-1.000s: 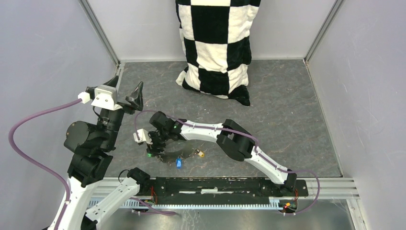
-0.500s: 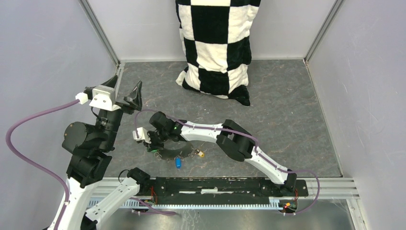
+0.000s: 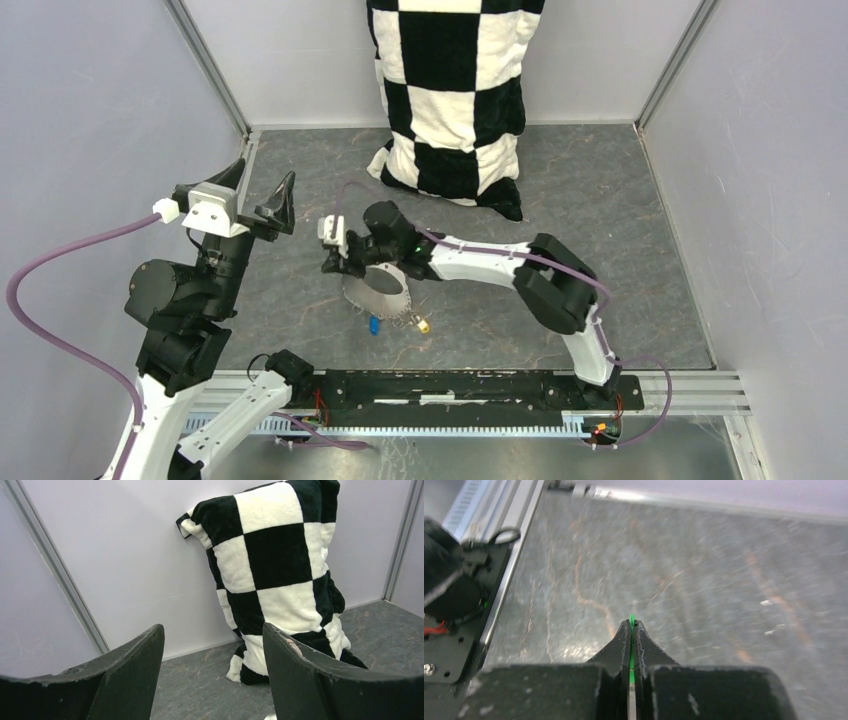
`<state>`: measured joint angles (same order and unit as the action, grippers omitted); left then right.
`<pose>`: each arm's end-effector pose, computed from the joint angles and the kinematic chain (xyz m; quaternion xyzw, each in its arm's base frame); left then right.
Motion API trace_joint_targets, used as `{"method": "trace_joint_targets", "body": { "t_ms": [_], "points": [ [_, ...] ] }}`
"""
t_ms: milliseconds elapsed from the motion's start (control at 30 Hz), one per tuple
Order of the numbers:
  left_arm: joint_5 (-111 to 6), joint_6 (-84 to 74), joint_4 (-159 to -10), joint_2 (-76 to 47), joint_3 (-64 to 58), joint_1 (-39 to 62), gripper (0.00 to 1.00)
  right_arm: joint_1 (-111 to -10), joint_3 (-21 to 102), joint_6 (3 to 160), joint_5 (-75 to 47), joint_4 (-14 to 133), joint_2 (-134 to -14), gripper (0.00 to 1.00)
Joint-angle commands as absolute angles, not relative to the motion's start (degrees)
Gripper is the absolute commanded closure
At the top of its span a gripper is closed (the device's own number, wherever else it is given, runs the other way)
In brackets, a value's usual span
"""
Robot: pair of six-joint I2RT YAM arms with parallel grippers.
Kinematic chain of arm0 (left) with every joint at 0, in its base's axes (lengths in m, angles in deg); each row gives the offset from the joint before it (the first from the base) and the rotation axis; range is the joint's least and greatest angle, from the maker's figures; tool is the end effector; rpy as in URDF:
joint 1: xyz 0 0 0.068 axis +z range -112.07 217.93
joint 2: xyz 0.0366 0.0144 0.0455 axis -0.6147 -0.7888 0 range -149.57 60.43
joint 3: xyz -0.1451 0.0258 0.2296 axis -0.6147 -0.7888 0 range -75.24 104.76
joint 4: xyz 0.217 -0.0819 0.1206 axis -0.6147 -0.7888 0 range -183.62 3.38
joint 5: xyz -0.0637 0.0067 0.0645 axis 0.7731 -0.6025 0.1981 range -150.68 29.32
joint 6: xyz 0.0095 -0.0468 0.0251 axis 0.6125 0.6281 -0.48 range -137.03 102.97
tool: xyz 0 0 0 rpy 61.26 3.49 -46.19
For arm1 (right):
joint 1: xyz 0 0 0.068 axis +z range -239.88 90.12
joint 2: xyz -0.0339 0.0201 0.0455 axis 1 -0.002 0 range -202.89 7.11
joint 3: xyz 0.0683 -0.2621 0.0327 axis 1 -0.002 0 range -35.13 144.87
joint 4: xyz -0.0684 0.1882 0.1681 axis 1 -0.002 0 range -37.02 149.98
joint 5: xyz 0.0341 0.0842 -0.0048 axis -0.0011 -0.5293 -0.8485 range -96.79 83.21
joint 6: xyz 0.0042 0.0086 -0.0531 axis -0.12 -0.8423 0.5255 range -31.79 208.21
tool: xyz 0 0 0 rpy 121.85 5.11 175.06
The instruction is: Put the keys on the keyring
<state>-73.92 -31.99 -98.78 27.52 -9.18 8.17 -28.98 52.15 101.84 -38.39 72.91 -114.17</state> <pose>0.0666 -0.0288 0.4800 0.1262 0.5566 -0.0407 0.8201 0.2225 0.4383 0.2144 -0.6029 0.5381 0.4239 0.4089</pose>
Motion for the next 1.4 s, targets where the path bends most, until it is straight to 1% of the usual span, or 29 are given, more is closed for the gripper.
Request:
{"method": "trace_joint_targets", "body": {
  "t_ms": [0,167,333,467,733,867,1033,1200,1367],
  "points": [
    [-73.01,-31.49,-97.94,27.94,-7.83,8.05,0.23,-29.47,47.38,97.55,-35.06,87.11,-104.06,1.0],
    [-71.95,-31.05,-99.73,28.5,-7.82,8.03,0.29,-29.7,41.26,95.53,-31.58,93.18,-96.75,1.0],
    [-71.24,-31.16,-101.84,29.15,-8.32,8.05,0.37,-29.72,38.09,94.44,-27.4,96.7,-90.81,1.0],
    [-69.81,-32.63,-104.36,29.83,-9.11,8.05,0.41,-29.13,35.84,94.24,-22.59,98.58,-86.27,1.0],
    [-56.41,-34.03,-117.68,29.44,-10.44,8.0,0.44,-25.1,37.06,98.67,-9.48,92.84,-79.88,1.0],
    [-52.3,-33.43,-119.63,30.18,-11.6,8.05,0.45,-23.56,36.36,99.94,-4.44,92.16,-76.86,1.0],
    [-49.47,-33.6,-121.25,30.51,-11.98,8.05,0.47,-22.27,35.84,100.74,-2.96,92.33,-74.32,1.0],
    [-45.06,-33.92,-122.3,31.74,-12.92,8.04,0.46,-21.01,36.04,102.09,-2.03,91.57,-72.81,1.0],
    [-41.87,-35.16,-123.56,31.34,-14.33,8.05,0.37,-19.95,36.43,102.63,-2.37,90.83,-71.7,1.0]
  ]
}}
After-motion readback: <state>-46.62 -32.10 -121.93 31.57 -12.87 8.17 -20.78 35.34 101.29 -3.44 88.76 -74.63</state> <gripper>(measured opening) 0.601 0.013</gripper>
